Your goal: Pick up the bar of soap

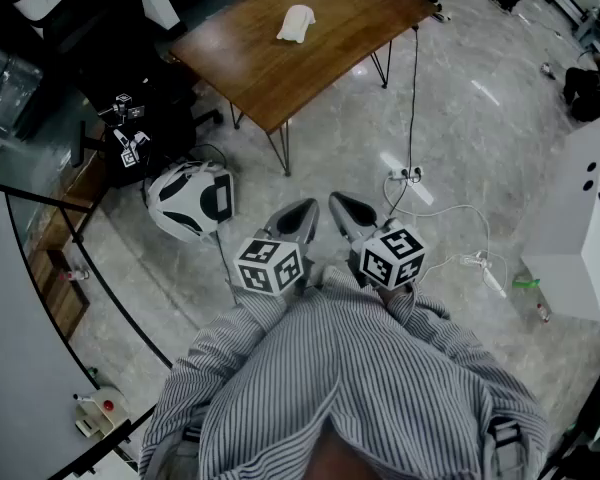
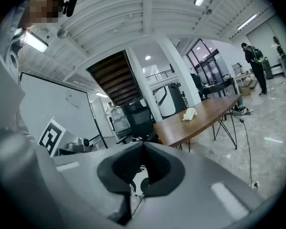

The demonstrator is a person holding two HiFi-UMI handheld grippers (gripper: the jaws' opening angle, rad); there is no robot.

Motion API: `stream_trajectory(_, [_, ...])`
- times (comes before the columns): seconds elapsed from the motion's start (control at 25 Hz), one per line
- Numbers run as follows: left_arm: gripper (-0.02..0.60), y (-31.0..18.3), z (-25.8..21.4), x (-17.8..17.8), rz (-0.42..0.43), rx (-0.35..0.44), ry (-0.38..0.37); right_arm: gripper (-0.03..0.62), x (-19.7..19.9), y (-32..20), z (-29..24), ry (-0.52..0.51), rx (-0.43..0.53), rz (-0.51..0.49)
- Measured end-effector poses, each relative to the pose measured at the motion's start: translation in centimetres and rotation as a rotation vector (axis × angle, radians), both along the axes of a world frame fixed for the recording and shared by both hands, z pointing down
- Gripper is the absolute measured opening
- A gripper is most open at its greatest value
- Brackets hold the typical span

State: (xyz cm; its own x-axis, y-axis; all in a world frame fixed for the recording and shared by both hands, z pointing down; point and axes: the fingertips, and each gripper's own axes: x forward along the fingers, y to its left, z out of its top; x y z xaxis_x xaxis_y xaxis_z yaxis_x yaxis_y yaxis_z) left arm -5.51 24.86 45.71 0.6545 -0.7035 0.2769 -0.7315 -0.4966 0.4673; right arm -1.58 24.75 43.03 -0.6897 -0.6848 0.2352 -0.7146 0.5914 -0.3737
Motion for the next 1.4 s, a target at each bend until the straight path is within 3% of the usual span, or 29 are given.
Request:
stream_trajectory(0.84, [0.003, -1.7, 0.3, 1.5, 0.018, -0.004, -0.014, 0.002, 0.6, -1.0, 0.2, 0.002, 0.012, -0.024])
stream_trajectory(1.16, [0.003, -5.2, 0.3, 3.7, -0.016, 0.015, -0.017, 0.002, 3.9, -4.9, -0.1, -0.003, 0.033, 0.006])
stream_trajectory(1.4, [0.003, -6.9, 1.9, 5.3, -0.03, -0.029, -0.013, 0.002, 6.0, -7.2, 1.2, -0.022, -0.015, 0.018])
